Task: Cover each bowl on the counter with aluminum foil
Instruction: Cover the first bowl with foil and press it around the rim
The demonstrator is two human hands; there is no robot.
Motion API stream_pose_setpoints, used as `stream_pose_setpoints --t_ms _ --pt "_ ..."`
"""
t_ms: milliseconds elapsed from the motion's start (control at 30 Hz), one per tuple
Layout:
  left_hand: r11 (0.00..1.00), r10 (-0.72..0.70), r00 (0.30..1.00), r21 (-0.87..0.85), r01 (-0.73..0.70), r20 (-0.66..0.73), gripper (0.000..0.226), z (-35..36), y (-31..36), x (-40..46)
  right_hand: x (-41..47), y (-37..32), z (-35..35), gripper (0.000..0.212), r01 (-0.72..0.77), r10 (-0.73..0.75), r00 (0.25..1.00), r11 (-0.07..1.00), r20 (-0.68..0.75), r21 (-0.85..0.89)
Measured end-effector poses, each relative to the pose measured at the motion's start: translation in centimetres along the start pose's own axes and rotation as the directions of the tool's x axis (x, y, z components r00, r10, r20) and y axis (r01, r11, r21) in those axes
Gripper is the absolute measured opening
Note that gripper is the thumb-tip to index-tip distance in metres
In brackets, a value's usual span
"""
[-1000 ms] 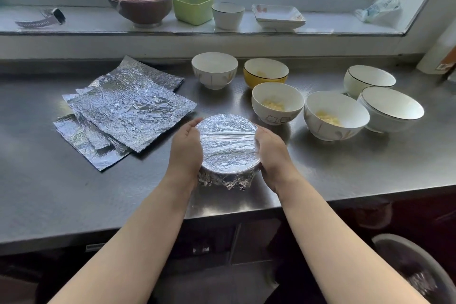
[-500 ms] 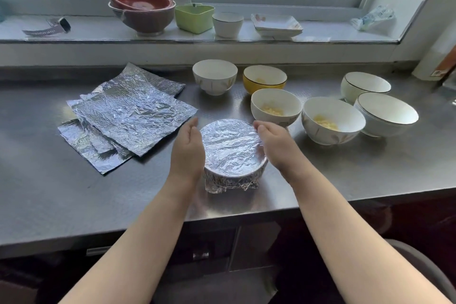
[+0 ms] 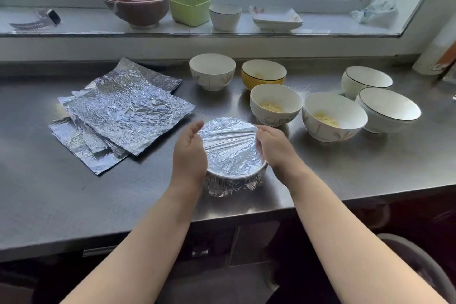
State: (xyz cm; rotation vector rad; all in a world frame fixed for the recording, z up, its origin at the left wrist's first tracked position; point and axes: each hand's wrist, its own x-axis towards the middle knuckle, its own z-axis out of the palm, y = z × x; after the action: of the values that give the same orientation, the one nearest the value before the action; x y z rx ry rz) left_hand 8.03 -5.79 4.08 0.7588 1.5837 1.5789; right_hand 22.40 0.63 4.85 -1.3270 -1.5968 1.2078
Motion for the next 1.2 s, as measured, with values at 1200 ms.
stream_pose_setpoints --t_ms 1200 --pt "0.996 0.067 0.997 0.063 -0.069 0.034 0.048 -0.2 -1.3 -0.7 0.2 -0.8 -1.7 0.035 0.111 -0.15 0.985 0.934 -0.09 -0.339"
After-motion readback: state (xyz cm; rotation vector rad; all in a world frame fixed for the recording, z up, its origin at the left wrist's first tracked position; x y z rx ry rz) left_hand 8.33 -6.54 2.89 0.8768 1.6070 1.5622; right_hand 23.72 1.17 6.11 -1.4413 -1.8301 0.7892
